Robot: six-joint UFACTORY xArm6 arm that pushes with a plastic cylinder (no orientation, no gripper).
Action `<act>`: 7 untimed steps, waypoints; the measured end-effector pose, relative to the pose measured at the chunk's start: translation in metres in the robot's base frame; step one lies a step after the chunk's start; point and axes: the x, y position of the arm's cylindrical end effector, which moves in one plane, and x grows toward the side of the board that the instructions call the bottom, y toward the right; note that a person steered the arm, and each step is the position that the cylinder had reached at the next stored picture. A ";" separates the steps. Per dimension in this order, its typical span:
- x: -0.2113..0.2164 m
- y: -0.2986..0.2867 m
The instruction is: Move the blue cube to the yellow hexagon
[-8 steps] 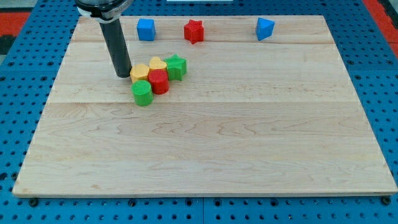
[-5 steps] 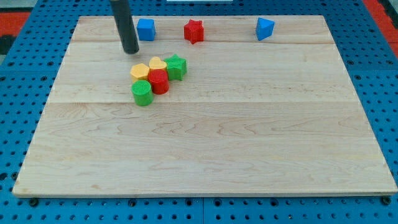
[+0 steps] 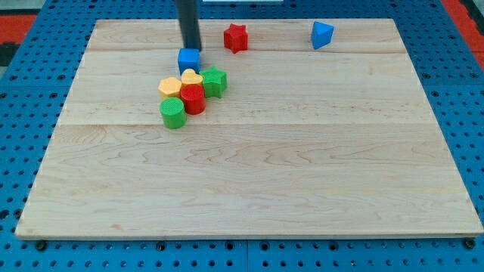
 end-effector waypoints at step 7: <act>0.022 0.038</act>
